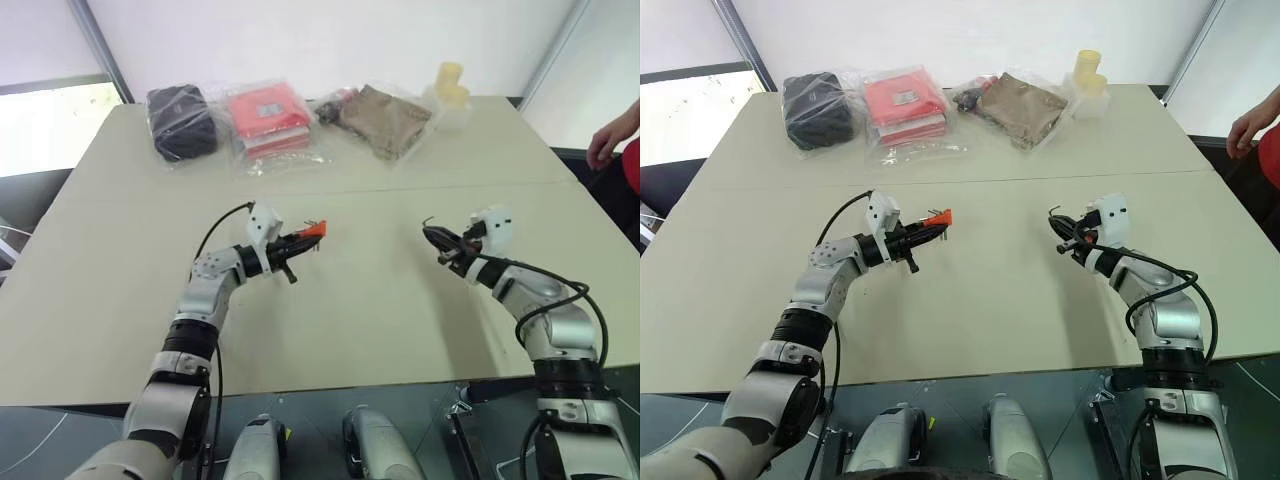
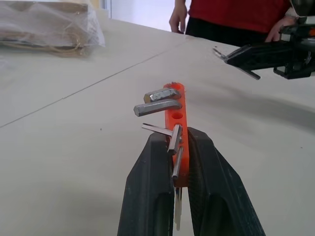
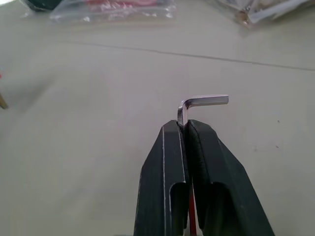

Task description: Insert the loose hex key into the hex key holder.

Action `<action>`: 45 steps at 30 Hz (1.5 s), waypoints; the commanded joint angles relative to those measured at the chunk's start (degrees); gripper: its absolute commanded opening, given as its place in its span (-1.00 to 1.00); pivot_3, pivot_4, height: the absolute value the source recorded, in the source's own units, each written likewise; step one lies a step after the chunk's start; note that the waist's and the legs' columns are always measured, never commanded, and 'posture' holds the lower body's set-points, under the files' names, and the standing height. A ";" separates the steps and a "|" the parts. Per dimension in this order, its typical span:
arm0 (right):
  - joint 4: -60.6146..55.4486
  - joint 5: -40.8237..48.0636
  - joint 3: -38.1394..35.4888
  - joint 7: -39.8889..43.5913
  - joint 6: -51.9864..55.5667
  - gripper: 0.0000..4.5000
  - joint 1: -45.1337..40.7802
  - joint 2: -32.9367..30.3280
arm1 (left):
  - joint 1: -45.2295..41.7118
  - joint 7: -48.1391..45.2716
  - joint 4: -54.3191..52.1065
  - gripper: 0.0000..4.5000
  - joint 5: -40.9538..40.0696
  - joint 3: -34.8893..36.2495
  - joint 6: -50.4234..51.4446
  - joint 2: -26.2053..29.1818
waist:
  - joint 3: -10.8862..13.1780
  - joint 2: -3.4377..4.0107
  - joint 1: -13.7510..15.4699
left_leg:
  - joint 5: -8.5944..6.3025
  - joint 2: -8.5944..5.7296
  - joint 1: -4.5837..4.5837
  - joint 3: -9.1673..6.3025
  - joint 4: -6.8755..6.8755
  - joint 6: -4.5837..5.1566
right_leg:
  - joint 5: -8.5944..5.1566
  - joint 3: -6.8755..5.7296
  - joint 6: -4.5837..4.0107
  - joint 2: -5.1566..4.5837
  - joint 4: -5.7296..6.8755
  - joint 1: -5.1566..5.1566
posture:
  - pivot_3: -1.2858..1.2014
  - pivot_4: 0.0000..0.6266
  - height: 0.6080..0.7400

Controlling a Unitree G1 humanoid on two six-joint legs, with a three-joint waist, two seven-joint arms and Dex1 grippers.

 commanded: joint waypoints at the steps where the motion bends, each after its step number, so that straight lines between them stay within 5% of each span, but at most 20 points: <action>1: -1.23 -0.45 0.66 2.16 1.15 -0.99 0.16 -1.61 | 0.96 0.82 -4.76 -1.00 -1.32 -0.13 1.49 -0.17 | 0.00 0.00 -0.02 | 0.00 0.00 0.00 0.01 0.00 0.00 | 0.00 0.01 0.00 0.00 0.00 0.00 | 0.03 -0.52 1.00; 7: -0.74 -0.97 1.37 4.03 5.46 -0.99 0.08 -3.44 | 2.40 1.63 -7.16 -1.00 -1.55 -0.19 3.19 -0.10 | 0.00 0.00 0.02 | 0.00 0.00 0.01 0.01 0.00 0.00 | 0.00 0.01 0.00 0.00 0.00 0.00 | 0.03 -0.52 1.00; 14: -0.86 -2.83 3.53 6.19 10.63 0.56 -2.16 -7.17 | 2.46 2.03 -7.21 -1.00 -1.71 -0.31 3.35 0.18 | 0.01 0.01 0.09 | 0.00 0.00 0.01 0.03 0.00 0.00 | 0.00 0.02 0.00 0.00 -0.01 0.00 | 0.03 -0.52 1.00; 36: 5.79 -7.95 13.43 13.49 20.55 0.56 -10.99 -10.47 | 4.36 3.98 -8.07 -1.00 -0.95 -0.72 0.94 0.28 | 0.02 -0.01 0.16 | 0.00 0.00 0.00 0.05 0.02 0.00 | 0.00 0.04 0.00 0.00 -0.09 0.02 | 0.03 -0.52 1.00; 39: 7.15 -9.84 15.38 13.79 19.77 0.16 -11.80 -10.03 | 4.50 4.38 -8.06 -1.00 -0.89 -0.94 0.73 -0.10 | 0.02 -0.01 0.15 | 0.00 0.00 0.02 0.05 0.03 0.00 | 0.00 0.04 0.00 0.00 -0.09 0.04 | 0.03 -0.52 1.00; 44: 7.61 -12.45 18.08 14.73 18.94 -0.99 -12.44 -9.52 | 4.55 4.85 -7.77 -1.00 -0.89 -1.13 0.30 -0.35 | 0.01 -0.02 -0.19 | 0.00 0.02 0.04 0.04 0.02 0.00 | 0.00 0.04 0.00 0.03 -0.09 0.04 | 0.03 -0.52 1.00; 45: 7.42 -12.75 18.36 14.87 18.97 -0.99 -12.27 -9.45 | 4.64 4.89 -7.80 -1.00 -0.93 -1.06 0.23 -0.31 | 0.01 -0.02 -0.23 | 0.00 0.02 0.05 0.04 0.02 0.00 | 0.00 0.04 0.00 0.04 -0.09 0.04 | 0.03 -0.52 1.00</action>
